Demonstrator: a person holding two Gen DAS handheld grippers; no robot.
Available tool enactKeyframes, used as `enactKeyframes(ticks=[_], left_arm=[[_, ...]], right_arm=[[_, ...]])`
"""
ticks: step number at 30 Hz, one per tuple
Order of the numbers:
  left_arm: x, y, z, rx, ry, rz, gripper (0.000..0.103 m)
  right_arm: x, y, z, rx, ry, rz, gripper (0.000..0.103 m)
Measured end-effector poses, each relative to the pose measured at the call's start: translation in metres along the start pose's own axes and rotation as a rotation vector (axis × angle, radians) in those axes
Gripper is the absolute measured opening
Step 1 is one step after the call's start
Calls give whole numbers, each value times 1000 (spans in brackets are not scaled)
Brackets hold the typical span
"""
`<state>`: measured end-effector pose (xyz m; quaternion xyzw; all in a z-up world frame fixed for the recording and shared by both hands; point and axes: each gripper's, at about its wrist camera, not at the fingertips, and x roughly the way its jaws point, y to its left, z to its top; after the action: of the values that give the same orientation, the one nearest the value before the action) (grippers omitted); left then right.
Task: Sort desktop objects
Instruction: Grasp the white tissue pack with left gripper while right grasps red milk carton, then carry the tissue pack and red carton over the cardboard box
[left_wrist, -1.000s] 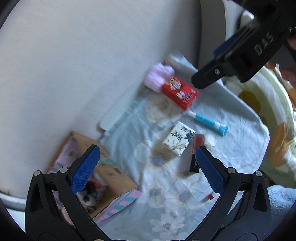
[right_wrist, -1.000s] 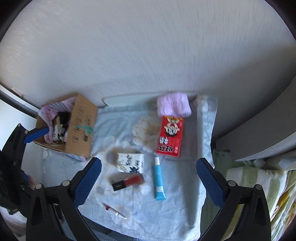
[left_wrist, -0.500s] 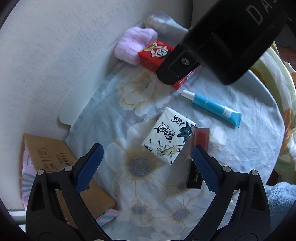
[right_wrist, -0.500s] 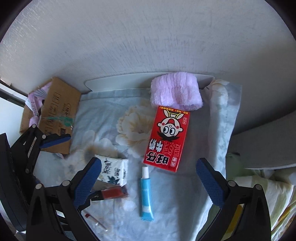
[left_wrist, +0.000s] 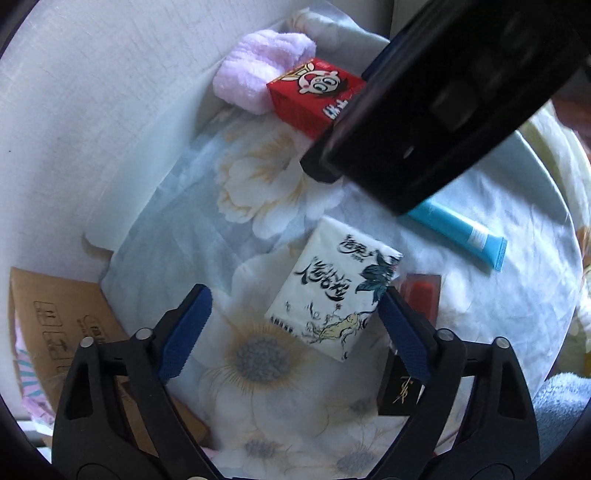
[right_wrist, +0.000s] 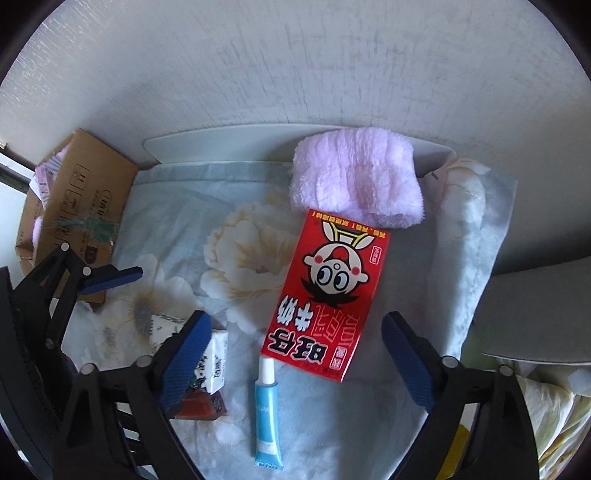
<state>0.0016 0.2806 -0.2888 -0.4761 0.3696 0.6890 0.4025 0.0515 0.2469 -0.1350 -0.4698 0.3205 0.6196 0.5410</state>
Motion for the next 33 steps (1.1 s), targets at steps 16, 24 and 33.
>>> enactKeyframes(ticks=[16, 24, 33], left_arm=[[-4, -7, -15, -4, -66, -76, 45], [-20, -3, -18, -40, -78, -87, 45], [-56, 4, -25, -89, -97, -123, 45]], right_arm=[[14, -4, -8, -23, -15, -69, 50], [-2, -7, -10, -23, -36, -70, 46], [-35, -11, -21, 23, -63, -44, 45]])
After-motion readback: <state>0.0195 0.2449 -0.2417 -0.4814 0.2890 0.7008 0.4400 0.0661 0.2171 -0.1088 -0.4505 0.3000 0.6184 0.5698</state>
